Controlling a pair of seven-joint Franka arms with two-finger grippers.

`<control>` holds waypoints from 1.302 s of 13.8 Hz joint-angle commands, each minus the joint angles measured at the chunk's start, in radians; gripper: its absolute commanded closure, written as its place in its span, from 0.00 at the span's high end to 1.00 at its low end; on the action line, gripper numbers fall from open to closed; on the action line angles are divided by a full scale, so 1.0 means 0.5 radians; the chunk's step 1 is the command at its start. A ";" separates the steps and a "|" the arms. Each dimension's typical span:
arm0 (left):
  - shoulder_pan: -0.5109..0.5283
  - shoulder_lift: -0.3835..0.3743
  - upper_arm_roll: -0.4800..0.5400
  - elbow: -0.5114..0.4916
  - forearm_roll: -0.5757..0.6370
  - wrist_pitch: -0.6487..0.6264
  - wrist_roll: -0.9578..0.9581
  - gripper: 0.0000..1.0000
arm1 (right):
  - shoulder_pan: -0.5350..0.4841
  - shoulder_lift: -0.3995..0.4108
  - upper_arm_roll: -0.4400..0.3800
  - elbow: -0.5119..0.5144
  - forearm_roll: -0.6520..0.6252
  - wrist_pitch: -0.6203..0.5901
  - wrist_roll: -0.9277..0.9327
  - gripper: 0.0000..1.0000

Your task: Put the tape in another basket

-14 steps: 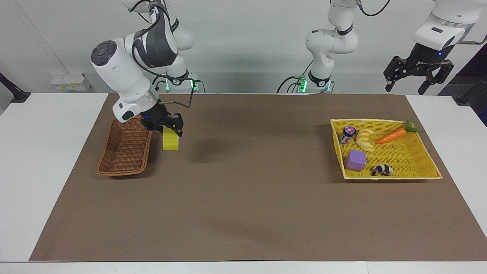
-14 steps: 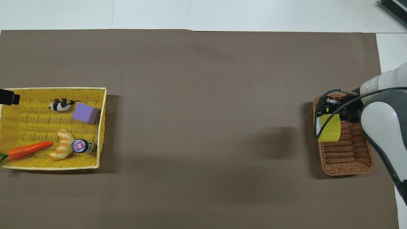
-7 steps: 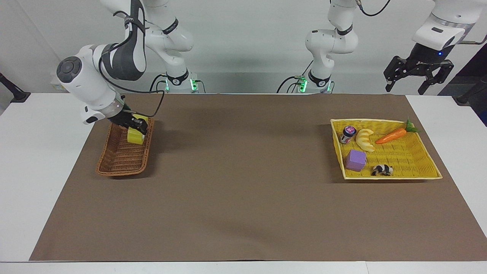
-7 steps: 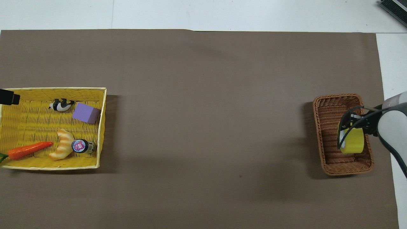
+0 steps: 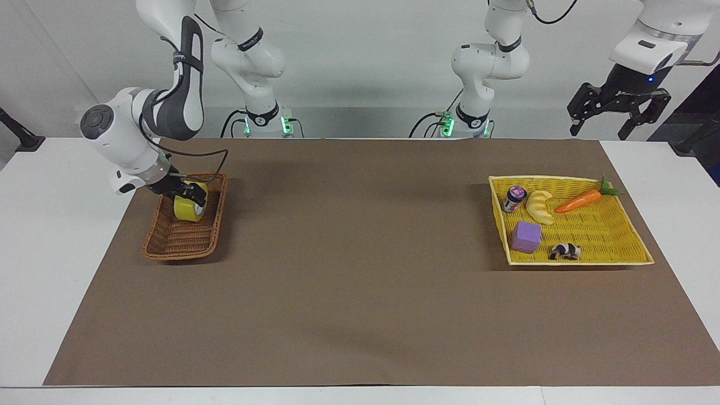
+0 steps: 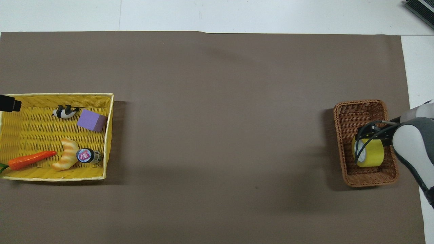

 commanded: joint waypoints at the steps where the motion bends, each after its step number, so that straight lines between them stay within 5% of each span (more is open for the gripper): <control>1: 0.023 0.004 -0.014 0.036 0.030 -0.049 0.019 1.00 | 0.000 -0.032 0.027 0.193 -0.049 -0.136 -0.042 1.00; 7: 0.023 0.001 -0.014 0.036 0.030 -0.049 0.019 1.00 | 0.209 -0.038 0.033 0.473 -0.165 -0.149 -0.045 1.00; 13: 0.023 0.004 -0.014 0.036 0.030 -0.049 0.019 1.00 | 0.393 -0.045 0.052 0.811 -0.187 -0.455 0.199 1.00; 18: 0.023 0.001 -0.014 0.036 0.030 -0.049 0.019 1.00 | 0.405 -0.060 0.049 1.077 -0.138 -0.875 0.038 1.00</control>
